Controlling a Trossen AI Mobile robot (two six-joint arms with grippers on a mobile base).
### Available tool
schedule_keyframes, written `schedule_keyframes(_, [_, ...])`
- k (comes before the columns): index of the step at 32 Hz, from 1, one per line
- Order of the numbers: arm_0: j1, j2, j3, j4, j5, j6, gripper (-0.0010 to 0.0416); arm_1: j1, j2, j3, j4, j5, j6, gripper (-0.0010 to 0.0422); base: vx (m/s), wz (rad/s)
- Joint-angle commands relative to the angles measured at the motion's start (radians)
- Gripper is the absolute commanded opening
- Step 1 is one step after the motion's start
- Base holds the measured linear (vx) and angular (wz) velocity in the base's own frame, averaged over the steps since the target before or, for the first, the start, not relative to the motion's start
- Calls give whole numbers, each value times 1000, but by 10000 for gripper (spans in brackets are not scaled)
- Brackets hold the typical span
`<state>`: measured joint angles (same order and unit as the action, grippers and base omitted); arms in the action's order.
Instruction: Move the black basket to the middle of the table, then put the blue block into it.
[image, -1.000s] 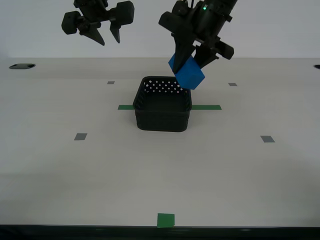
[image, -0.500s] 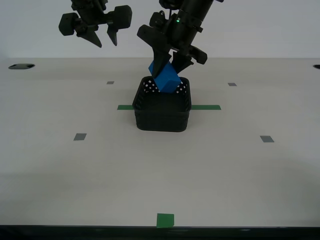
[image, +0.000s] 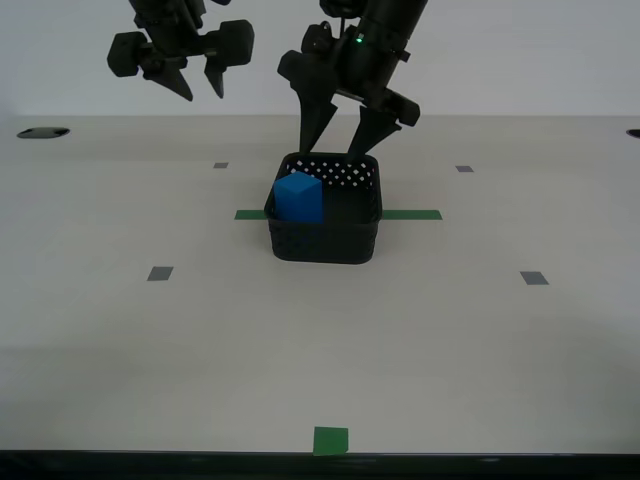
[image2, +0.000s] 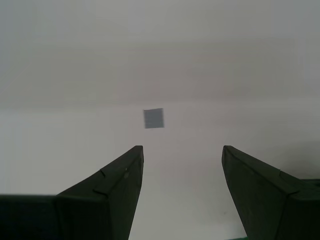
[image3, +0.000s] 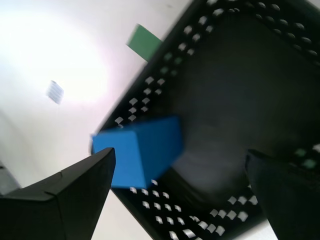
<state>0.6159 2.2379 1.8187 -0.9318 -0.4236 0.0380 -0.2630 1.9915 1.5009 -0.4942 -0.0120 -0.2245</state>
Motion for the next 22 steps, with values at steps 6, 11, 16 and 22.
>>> schedule_keyframes(6, [-2, -42, 1, -46, 169, -40, 398, 41, 0, 0, -21, -30, 43, 210, 0, 0])
schedule_keyframes(11, [-2, -42, 1, -37, 190, -42, 399, 41, 0, 1, -17, -30, 42, 210, 0, 0])
schedule_keyframes(16, [-2, -42, 1, -30, 190, -42, 399, 41, -1, 1, -12, -30, 42, 211, 0, 0])
schedule_keyframes(22, [-2, -42, 1, -10, 190, -42, 398, 41, 0, 1, -12, -30, 42, 210, 0, 0])
